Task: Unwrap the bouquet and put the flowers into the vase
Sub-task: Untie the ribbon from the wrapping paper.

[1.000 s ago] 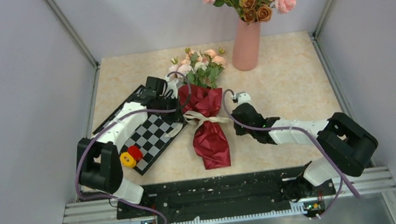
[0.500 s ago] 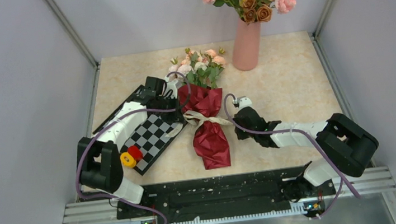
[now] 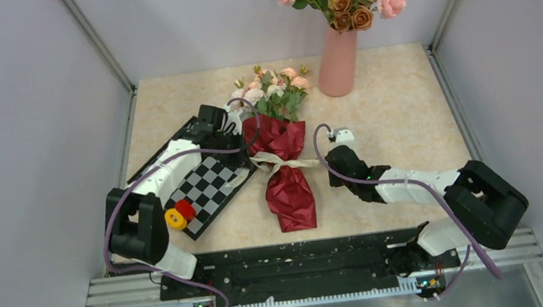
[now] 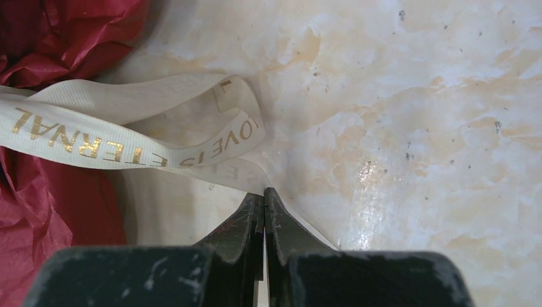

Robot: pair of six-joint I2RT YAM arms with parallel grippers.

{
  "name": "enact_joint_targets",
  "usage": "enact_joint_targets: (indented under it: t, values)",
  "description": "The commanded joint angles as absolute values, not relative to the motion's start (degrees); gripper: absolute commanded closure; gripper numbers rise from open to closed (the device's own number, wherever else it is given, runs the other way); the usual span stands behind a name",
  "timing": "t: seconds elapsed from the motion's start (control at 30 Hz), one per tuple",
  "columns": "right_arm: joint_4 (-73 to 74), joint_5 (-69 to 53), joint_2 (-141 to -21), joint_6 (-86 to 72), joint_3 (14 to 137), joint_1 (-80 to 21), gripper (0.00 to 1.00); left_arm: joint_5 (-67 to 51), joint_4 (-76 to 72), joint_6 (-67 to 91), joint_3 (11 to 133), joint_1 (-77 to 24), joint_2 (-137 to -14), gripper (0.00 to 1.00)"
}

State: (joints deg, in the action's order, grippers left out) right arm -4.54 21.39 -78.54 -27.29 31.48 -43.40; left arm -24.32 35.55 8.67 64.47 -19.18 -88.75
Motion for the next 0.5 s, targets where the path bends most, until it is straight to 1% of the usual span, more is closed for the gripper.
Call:
enact_joint_targets:
  t: [0.0, 0.2, 0.47]
  values:
    - [-2.5, 24.4, -77.4, -28.7, 32.4, -43.6, 1.00, -23.1, 33.8, 8.7, 64.1, -18.5, -86.6, 1.00]
    - [-1.9, 24.7, -76.5, -29.2, 32.6, -43.4, 1.00, -20.3, 34.0, 9.3, 63.6, -17.8, -86.7, 1.00]
    - [-0.6, 23.1, -75.4, -30.1, 32.5, -40.5, 1.00, -21.5, 33.1, 10.2, 63.3, -15.8, -86.7, 1.00]
